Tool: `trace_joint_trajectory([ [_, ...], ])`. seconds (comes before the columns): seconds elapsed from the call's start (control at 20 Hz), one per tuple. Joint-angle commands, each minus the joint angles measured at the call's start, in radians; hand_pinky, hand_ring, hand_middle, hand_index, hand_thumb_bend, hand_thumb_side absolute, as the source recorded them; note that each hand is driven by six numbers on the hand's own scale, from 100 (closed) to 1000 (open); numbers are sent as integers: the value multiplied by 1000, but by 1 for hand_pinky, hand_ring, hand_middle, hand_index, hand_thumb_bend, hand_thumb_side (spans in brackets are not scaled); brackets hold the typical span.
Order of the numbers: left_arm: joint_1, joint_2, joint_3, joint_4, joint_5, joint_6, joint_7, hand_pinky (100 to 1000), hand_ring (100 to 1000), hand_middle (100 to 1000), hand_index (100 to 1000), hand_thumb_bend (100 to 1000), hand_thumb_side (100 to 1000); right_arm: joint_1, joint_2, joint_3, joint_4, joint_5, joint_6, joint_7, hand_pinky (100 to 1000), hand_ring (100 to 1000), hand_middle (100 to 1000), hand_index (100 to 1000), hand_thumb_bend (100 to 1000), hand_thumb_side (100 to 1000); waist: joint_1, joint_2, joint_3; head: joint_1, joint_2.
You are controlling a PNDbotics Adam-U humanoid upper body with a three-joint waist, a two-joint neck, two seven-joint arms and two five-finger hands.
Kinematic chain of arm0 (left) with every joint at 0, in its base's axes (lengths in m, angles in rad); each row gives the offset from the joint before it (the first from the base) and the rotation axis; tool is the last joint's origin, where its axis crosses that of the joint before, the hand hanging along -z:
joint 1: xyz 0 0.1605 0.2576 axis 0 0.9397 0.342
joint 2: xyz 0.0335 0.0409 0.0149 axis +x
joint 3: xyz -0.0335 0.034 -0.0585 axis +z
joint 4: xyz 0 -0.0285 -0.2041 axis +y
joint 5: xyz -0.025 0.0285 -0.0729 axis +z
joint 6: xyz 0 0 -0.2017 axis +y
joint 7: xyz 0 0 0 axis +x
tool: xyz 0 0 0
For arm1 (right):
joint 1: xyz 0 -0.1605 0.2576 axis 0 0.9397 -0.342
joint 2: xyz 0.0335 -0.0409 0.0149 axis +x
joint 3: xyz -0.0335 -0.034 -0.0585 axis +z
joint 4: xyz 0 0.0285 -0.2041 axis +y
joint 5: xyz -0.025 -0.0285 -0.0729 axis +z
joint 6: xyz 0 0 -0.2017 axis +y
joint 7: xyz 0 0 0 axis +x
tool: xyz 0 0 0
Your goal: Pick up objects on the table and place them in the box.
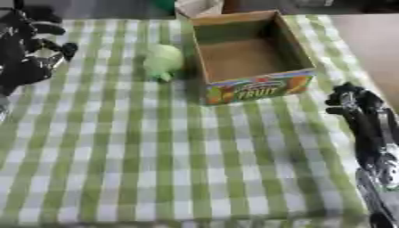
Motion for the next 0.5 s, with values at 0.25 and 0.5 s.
trace_joint_trajectory([
  [0.25, -177, 108, -85, 127, -162, -10, -87, 606, 728, 712, 831, 563, 100, -8, -16, -2, -15, 7, 3, 5, 615, 628, 553, 662, 100, 606, 1, -22, -10, 3, -9],
  [0.5, -334, 91, -155, 277, -311, -49, -147, 618, 722, 710, 834, 611, 100, -10, -15, 4, -14, 6, 4, 11, 615, 628, 553, 662, 100, 605, 1, -26, -18, 9, -11],
])
